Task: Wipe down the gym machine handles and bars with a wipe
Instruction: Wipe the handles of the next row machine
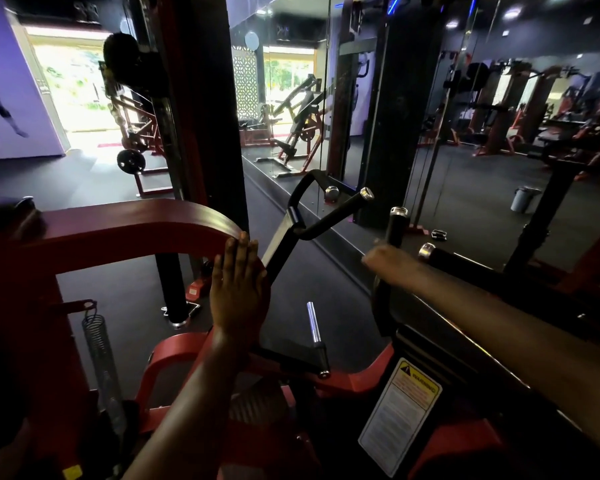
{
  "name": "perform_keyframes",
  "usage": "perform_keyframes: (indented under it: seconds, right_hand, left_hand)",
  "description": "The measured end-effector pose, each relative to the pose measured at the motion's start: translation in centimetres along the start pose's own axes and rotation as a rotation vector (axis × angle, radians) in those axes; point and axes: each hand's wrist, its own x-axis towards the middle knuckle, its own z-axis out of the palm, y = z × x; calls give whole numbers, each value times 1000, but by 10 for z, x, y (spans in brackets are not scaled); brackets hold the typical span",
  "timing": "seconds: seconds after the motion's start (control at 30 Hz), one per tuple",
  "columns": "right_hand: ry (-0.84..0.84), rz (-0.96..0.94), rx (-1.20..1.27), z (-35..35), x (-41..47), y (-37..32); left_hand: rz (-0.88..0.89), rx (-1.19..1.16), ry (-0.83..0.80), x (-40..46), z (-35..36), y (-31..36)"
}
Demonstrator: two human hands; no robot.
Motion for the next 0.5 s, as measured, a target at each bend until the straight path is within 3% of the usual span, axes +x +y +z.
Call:
perform_keyframes:
  seconds: [0.1, 0.23, 0.3, 0.37, 0.4, 0.43, 0.5]
  right_hand:
    - [12, -219, 147, 29, -44, -40]
    - [6, -313, 330, 52, -105, -52]
    - [66, -10, 744, 35, -109, -56]
    - [376, 573, 1171, 15, -89, -56]
    - [482, 796, 1204, 11, -77, -52]
    - [508, 950, 1295, 4, -68, -49]
    - [318, 1144, 1519, -5, -46, -47]
  left_hand:
    - [13, -32, 11, 0, -7, -2]
    - [55, -58, 27, 2, -14, -6]
    - [56, -43, 25, 2, -13, -6]
    - [45, -23, 20, 1, -10, -5]
    - [34, -20, 15, 1, -9, -5]
    - [30, -22, 16, 1, -8, -5]
    - [48, -21, 38, 1, -9, -6]
